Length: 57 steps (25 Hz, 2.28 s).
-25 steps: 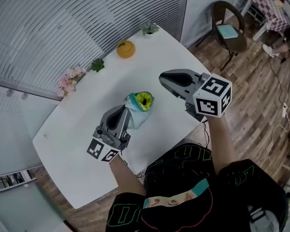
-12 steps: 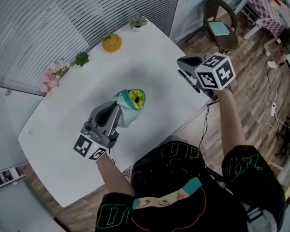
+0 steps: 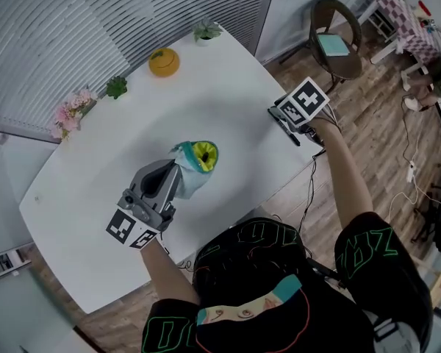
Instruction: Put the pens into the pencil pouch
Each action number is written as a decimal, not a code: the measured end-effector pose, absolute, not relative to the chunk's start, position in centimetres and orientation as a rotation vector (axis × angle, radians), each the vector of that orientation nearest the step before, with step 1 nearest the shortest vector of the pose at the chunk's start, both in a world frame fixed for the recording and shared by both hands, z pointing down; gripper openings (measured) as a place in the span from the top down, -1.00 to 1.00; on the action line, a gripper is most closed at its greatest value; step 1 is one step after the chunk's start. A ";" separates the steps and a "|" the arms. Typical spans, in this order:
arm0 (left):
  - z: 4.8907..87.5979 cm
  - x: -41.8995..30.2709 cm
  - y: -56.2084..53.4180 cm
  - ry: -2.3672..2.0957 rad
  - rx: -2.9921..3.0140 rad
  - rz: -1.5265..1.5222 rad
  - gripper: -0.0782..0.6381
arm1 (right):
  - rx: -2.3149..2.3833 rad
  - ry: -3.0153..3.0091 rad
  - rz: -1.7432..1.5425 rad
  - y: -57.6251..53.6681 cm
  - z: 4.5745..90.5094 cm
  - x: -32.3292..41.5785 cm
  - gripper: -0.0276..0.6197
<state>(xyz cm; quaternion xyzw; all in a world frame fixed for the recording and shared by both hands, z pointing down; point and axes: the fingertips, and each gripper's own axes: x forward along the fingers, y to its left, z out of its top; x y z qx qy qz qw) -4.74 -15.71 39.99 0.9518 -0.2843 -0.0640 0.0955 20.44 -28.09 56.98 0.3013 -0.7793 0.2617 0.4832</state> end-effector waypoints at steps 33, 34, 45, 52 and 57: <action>39.1 -4.0 -15.9 -0.874 2.851 -0.164 0.79 | 0.889 -2.424 0.776 -29.6 48.0 14.4 0.77; 39.0 -4.0 -15.8 -0.875 2.852 -0.162 0.79 | 0.894 -2.471 0.777 -29.5 47.0 14.0 0.77; 38.3 -4.2 -15.1 -0.882 2.867 -0.173 0.79 | 0.882 -2.990 0.726 -26.8 36.4 9.9 0.77; 38.2 -4.0 -15.0 -0.884 2.870 -0.165 0.79 | 0.861 -3.216 0.817 -25.4 31.3 8.9 0.77; 38.1 -4.1 -15.1 -0.882 2.868 -0.169 0.79 | 0.844 -3.303 0.857 -24.7 29.3 8.2 0.77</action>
